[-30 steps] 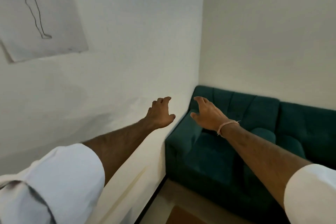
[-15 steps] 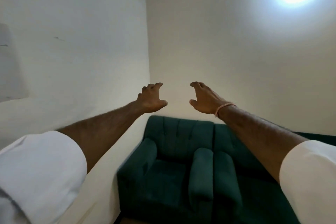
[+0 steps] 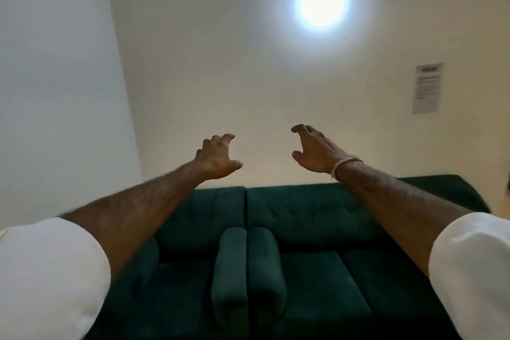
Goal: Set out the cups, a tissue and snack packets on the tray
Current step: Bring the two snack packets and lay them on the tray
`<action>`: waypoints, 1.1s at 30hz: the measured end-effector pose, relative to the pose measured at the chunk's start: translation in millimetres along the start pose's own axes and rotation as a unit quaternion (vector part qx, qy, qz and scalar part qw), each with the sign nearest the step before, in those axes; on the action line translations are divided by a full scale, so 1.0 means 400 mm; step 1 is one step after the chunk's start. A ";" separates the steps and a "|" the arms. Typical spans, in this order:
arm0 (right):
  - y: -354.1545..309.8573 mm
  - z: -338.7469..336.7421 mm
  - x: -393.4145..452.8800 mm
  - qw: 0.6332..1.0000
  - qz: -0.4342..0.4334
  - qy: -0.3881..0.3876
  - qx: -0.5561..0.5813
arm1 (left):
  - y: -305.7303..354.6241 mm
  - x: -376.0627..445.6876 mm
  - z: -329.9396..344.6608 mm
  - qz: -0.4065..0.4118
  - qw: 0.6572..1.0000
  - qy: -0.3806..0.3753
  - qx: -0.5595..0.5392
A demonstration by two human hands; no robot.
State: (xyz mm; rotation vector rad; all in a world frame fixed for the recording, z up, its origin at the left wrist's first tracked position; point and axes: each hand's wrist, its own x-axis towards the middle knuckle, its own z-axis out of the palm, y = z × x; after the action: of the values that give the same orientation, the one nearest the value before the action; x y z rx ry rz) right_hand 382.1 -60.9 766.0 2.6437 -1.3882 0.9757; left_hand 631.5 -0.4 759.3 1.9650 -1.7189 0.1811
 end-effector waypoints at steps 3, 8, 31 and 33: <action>0.104 0.005 -0.055 0.999 0.043 -0.012 -0.015 | 0.057 0.023 0.106 0.019 1.000 -0.019 -0.015; 0.286 0.031 -0.166 0.993 0.105 -0.039 -0.026 | 0.153 0.011 0.305 0.047 0.996 -0.061 -0.041; 1.332 0.302 -0.991 0.919 0.335 -0.207 -0.012 | 0.820 -0.396 1.472 0.105 0.926 -0.348 -0.103; 1.397 0.339 -1.075 0.910 0.355 -0.214 -0.009 | 0.867 -0.448 1.567 0.107 0.916 -0.375 -0.099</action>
State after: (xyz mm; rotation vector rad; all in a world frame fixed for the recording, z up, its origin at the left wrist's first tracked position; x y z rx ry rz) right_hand -141.6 -118.9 278.4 2.4379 -2.5396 0.3574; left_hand 121.5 -151.7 247.2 1.7970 -2.3015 -0.7418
